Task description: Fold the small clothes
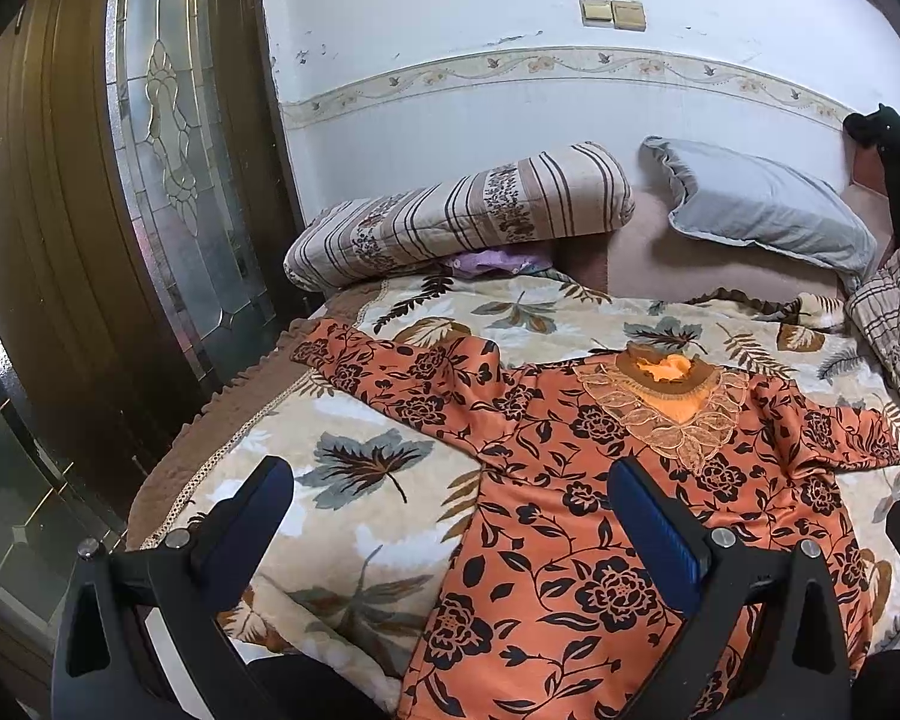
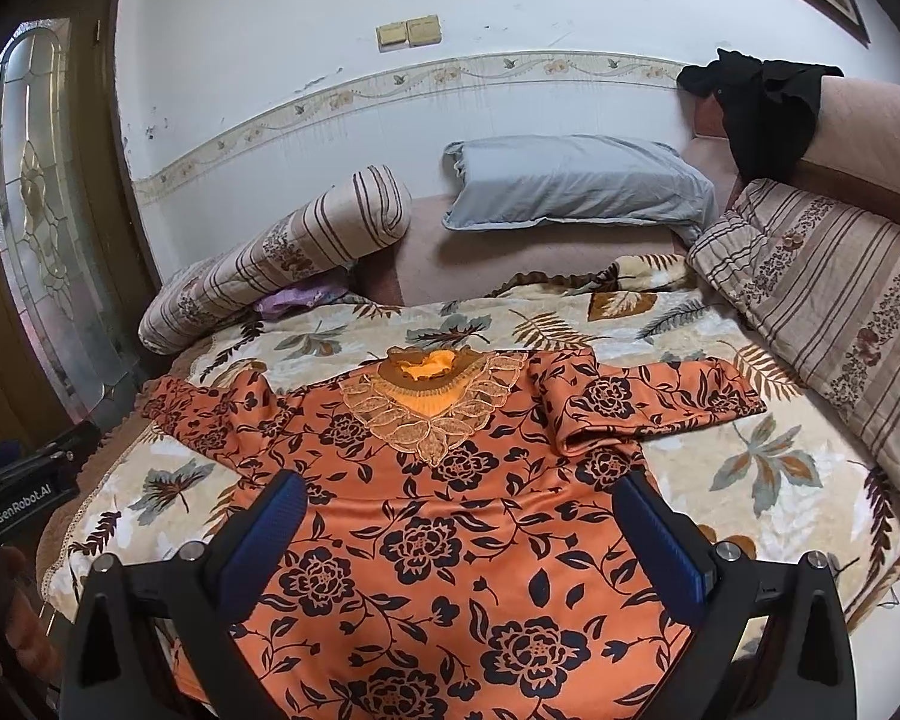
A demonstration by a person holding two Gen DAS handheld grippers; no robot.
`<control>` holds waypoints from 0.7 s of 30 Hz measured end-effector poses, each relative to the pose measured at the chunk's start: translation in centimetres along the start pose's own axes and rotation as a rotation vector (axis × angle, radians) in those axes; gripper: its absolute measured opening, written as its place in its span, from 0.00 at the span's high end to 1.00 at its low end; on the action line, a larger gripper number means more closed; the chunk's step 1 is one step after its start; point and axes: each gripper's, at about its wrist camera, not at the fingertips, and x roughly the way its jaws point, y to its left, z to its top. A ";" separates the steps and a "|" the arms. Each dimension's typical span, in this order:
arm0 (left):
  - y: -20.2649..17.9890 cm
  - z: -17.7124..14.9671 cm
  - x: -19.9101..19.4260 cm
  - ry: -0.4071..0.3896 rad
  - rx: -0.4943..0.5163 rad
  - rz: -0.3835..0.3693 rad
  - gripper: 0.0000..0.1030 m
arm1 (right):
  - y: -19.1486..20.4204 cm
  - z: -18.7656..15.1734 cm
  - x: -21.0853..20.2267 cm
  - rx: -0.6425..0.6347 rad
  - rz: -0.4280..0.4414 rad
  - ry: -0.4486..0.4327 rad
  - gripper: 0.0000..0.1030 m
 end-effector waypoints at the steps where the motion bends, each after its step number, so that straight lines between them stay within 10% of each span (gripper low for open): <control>1: 0.0 0.0 0.0 0.001 0.000 0.000 0.00 | 0.0 0.0 0.0 -0.001 0.000 0.001 0.00; 21: -0.1 -0.6 0.7 0.015 0.002 -0.004 0.00 | 0.1 -0.2 1.0 0.000 0.002 0.017 0.00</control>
